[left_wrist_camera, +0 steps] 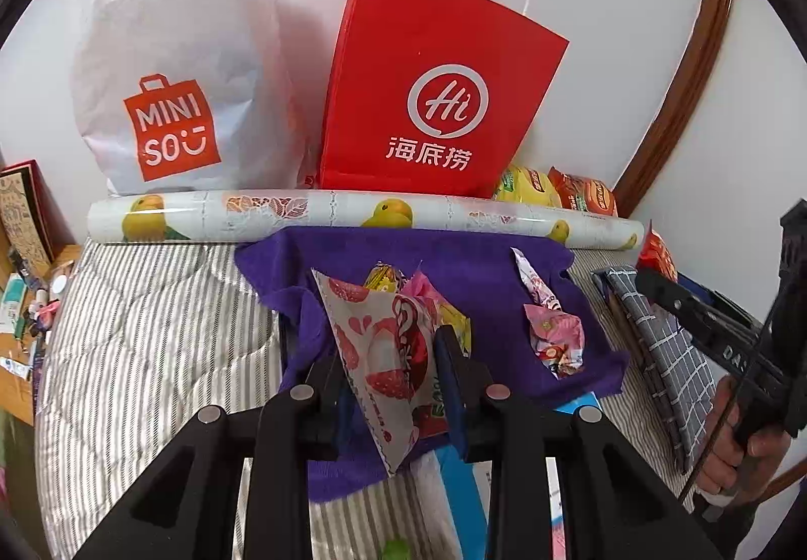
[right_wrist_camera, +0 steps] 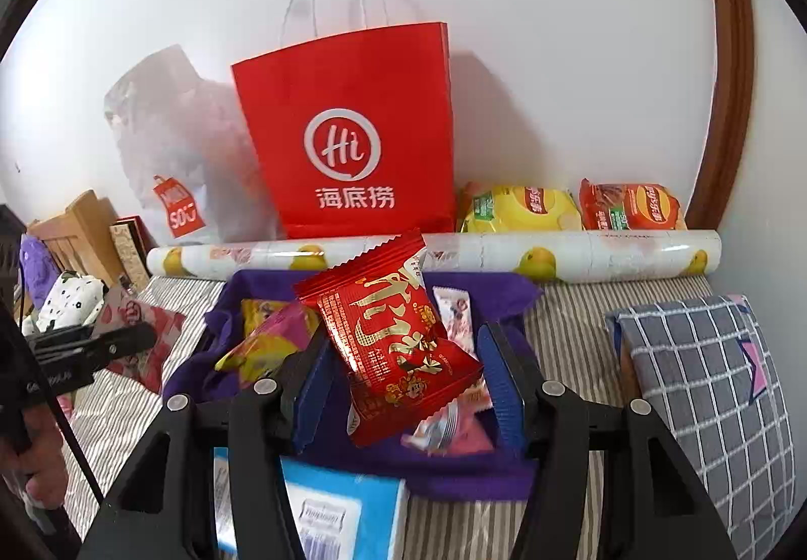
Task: Organize snacks
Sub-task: 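Carry the red packet and the strawberry packet over the purple towel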
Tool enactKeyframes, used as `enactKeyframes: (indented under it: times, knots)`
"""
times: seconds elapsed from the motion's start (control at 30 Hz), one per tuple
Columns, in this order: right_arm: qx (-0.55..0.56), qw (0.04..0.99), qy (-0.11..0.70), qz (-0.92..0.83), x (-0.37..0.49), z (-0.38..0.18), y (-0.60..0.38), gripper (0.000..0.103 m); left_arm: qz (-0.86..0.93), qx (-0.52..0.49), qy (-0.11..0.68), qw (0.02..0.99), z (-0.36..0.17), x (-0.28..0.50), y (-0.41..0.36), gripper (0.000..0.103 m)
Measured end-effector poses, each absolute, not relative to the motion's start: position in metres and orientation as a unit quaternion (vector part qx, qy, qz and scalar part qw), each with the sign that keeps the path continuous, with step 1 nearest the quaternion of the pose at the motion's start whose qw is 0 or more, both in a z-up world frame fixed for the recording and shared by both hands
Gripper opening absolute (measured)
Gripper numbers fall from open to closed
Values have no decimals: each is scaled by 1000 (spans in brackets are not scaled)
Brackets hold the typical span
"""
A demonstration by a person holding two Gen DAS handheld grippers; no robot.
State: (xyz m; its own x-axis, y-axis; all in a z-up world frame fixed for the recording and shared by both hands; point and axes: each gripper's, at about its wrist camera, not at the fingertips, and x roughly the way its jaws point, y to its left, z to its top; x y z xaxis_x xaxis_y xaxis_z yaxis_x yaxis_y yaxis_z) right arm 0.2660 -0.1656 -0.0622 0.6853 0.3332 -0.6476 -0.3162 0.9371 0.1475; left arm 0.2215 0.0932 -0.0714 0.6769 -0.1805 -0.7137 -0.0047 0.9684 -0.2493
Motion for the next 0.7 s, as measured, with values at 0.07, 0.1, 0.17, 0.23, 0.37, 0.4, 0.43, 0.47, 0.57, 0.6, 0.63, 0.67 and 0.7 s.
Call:
enactKeyframes:
  times: [0.07, 0.1, 0.17, 0.23, 0.37, 0.4, 0.43, 0.47, 0.57, 0.6, 0.63, 0.67, 0.7]
  knots:
    - [14, 919, 355, 171, 276, -68, -167, 56, -51, -120, 404, 905, -79, 227, 96, 28]
    - [15, 919, 357, 167, 279, -71, -168, 56, -52, -122, 407, 904, -83, 229, 97, 28]
    - [18, 918, 362, 162, 288, -82, -170, 56, -57, -124, 414, 900, -91, 233, 99, 28]
    - [27, 916, 368, 160, 295, -93, -174, 56, -62, -122, 421, 897, -100, 236, 100, 28]
    - [52, 910, 378, 159, 307, -114, -183, 56, -64, -125, 432, 891, -114, 239, 104, 28]
    - [57, 908, 384, 160, 309, -119, -185, 56, -64, -127, 434, 890, -116, 239, 105, 28]
    - [60, 906, 387, 162, 311, -123, -187, 56, -64, -130, 436, 888, -118, 240, 106, 28]
    - [63, 905, 388, 164, 312, -125, -188, 56, -65, -132, 438, 887, -121, 240, 107, 28]
    - [63, 903, 395, 158, 315, -132, -189, 56, -66, -139, 442, 884, -126, 239, 108, 28]
    - [61, 904, 396, 153, 316, -134, -189, 56, -65, -139, 443, 883, -127, 239, 108, 28]
    - [60, 904, 397, 149, 317, -136, -189, 56, -64, -140, 443, 883, -128, 239, 109, 28]
    - [59, 904, 399, 145, 318, -139, -190, 56, -64, -141, 442, 883, -128, 239, 109, 28]
    - [60, 904, 400, 141, 319, -142, -191, 56, -64, -142, 442, 883, -129, 239, 109, 28]
